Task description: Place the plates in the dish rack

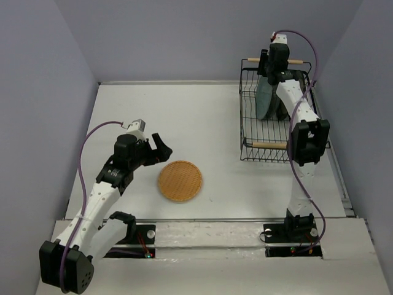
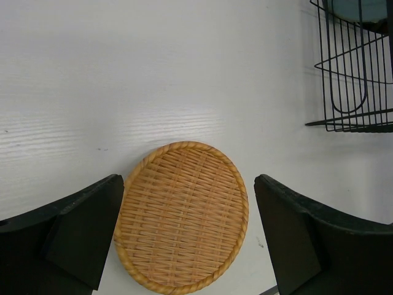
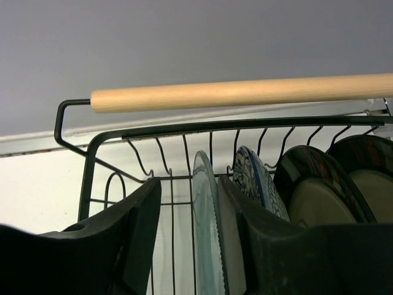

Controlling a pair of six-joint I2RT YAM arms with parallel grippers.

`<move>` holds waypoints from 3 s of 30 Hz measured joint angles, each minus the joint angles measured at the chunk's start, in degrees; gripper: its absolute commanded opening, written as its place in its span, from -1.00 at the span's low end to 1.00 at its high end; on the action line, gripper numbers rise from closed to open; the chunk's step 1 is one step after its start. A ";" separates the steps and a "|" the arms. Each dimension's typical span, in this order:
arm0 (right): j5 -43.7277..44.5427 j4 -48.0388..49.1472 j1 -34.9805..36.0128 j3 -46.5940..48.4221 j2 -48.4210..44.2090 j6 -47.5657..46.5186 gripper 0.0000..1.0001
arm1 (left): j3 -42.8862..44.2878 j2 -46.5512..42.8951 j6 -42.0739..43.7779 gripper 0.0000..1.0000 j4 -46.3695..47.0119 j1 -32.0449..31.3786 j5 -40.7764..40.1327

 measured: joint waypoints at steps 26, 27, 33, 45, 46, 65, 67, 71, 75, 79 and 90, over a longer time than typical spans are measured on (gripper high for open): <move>-6.56 -2.95 2.01 -33.48 -32.11 8.00 -0.43 | 0.02 2.58 -0.15 0.96 -1.25 0.00 -1.66; -6.80 -2.67 2.95 -36.39 -34.23 8.96 -0.42 | 0.02 2.71 -0.33 0.91 -1.73 0.00 -2.12; -10.86 2.19 10.40 -49.46 -47.34 13.27 -0.29 | 0.50 4.50 -5.07 0.91 -8.24 0.96 -5.70; -18.01 8.63 19.58 -62.64 -62.12 16.87 -0.26 | -2.80 12.02 -14.16 0.72 -16.15 1.27 -6.05; -18.29 8.66 19.58 -63.28 -62.84 17.05 -0.26 | -3.06 13.60 -14.47 0.65 -15.80 1.09 -5.75; -25.75 9.66 19.98 -70.95 -66.47 19.45 0.30 | -7.98 18.40 -17.20 -0.88 7.28 -1.90 8.98; -27.28 9.44 20.06 -70.95 -66.73 19.37 0.41 | -7.96 13.79 -16.13 -0.89 5.07 -2.10 7.08; -29.81 8.81 20.28 -70.95 -66.99 19.32 0.72 | -6.05 2.01 -14.99 -0.89 0.76 -2.08 3.54; -31.45 7.19 20.28 -70.95 -67.01 19.17 0.85 | -2.32 -5.81 -15.37 -0.89 0.90 -2.01 3.28; -34.62 6.75 20.46 -70.93 -67.01 19.45 0.87 | -0.39 -9.46 -17.09 -0.89 5.42 -2.01 5.88; -38.97 6.60 22.49 -70.93 -64.78 21.38 0.89 | -0.79 -8.13 -21.66 -0.88 15.74 -2.08 15.63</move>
